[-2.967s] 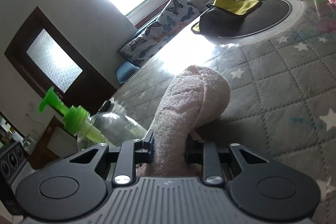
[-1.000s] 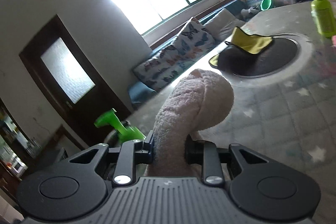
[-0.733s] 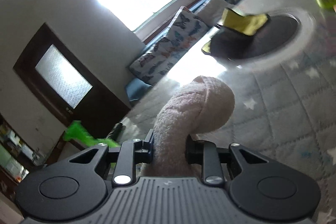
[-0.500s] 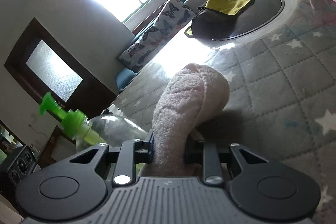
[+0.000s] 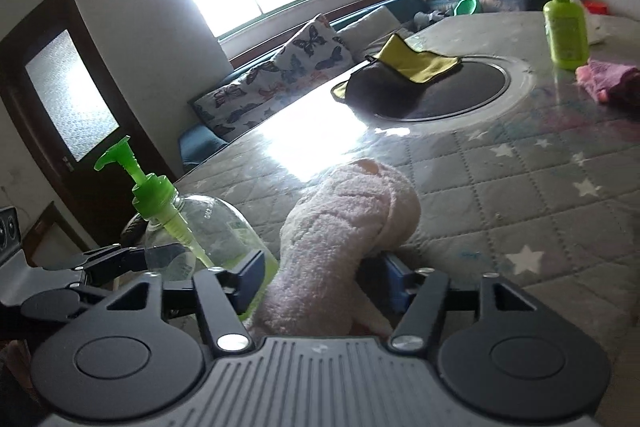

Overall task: Clean container
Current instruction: 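Hold the bottle in the left gripper while the right gripper wipes around the pump neck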

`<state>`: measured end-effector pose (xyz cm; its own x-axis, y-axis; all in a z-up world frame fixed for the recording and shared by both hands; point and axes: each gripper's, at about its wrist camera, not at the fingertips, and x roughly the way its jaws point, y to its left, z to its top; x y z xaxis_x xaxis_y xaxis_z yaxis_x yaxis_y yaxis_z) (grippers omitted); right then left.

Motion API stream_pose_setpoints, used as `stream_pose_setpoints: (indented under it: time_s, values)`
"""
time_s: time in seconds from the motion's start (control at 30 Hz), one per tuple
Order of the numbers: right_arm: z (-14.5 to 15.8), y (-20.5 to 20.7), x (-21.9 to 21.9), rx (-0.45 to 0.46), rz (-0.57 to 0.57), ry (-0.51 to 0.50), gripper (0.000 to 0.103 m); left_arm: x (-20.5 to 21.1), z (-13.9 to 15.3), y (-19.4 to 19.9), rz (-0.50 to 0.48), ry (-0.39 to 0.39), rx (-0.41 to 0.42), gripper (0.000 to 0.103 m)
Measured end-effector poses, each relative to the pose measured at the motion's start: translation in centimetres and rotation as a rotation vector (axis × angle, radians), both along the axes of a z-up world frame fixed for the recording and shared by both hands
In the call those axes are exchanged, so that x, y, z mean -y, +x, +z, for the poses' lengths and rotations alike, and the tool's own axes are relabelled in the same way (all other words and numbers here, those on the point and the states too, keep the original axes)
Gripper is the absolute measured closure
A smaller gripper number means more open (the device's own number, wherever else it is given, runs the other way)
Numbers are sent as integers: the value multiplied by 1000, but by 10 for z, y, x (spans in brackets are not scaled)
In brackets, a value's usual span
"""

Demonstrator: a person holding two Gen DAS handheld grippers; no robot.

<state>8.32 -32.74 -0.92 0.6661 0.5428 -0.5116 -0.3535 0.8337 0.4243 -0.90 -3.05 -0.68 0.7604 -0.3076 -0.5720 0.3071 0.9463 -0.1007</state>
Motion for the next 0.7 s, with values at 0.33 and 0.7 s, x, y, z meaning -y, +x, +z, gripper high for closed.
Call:
stream_pose_setpoints:
  time_s: [0.33,0.7]
  values:
    - [-11,36,10,-86,-57,126,54,-4,-5,3,-39,11,31,15]
    - [13,36,12,-28,60,341,79,-11,-11,1,-195,5,72,15]
